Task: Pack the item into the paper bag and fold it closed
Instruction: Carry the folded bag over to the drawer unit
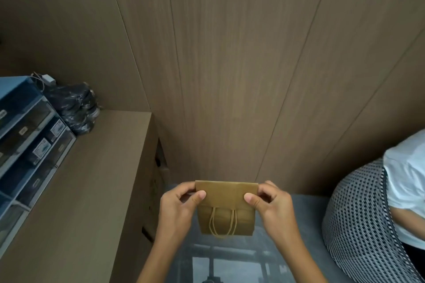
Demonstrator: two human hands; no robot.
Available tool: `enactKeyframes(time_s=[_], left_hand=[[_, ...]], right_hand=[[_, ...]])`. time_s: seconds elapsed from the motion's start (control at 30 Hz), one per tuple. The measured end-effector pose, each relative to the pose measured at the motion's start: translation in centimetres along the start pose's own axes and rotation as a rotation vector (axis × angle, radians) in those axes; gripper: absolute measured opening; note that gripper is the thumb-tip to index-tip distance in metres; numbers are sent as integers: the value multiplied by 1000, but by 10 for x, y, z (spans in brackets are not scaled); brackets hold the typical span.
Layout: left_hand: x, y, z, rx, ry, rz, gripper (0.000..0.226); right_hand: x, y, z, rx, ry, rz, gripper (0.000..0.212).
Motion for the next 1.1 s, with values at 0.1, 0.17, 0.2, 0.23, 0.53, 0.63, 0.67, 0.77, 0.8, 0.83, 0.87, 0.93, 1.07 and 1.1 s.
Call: enactKeyframes(time_s=[0.1, 0.17, 0.2, 0.23, 0.53, 0.63, 0.67, 0.77, 0.8, 0.83, 0.87, 0.93, 1.07, 1.1], left_hand=[[1, -53, -14, 0, 6, 11, 19], [1, -84, -23, 20, 10, 24, 17], [0, -101, -28, 35, 14, 23, 17], [-1, -114, -33, 45, 16, 18, 17], [-39, -219, -111, 322, -27, -39, 34], [-56, -236, -143, 503, -14, -119, 37], [-60, -239, -152, 568, -6, -147, 36], [-68, -236, -177, 753, -1, -217, 27], [-70, -234, -185, 808, -6, -249, 23], [-73, -230, -191, 860, -5, -284, 19], [-75, -225, -196, 909, -5, -316, 17], [-77, -214, -208, 1000, -28, -355, 15], [-86, -190, -235, 1155, -62, -443, 16], [-89, -183, -242, 1190, -63, -457, 16]], right_hand=[[-3, -57, -3, -23, 15, -16, 40], [-7, -93, -2, -40, 19, -27, 43], [-7, -113, -1, -56, 17, -31, 44], [-7, -129, 0, -62, 14, -37, 44], [10, -317, 62, -343, 9, -79, 34], [7, -378, 104, -514, 55, -124, 32], [6, -395, 118, -569, 68, -135, 33], [0, -434, 163, -743, 109, -176, 33], [-1, -445, 179, -807, 126, -189, 29], [-1, -453, 196, -869, 139, -204, 25], [-1, -460, 212, -924, 149, -219, 21], [-3, -467, 243, -1012, 169, -254, 18], [-5, -474, 311, -1170, 196, -320, 20], [-7, -474, 328, -1207, 197, -325, 18]])
Point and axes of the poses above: each hand's wrist, its own y-axis away from the middle knuckle, its own z-axis out of the palm, x = y × z, the point moved 1 cm from there along -y, towards the middle knuckle, and after that the axes turned 15 degrees about -x, right-handed, at the moved point
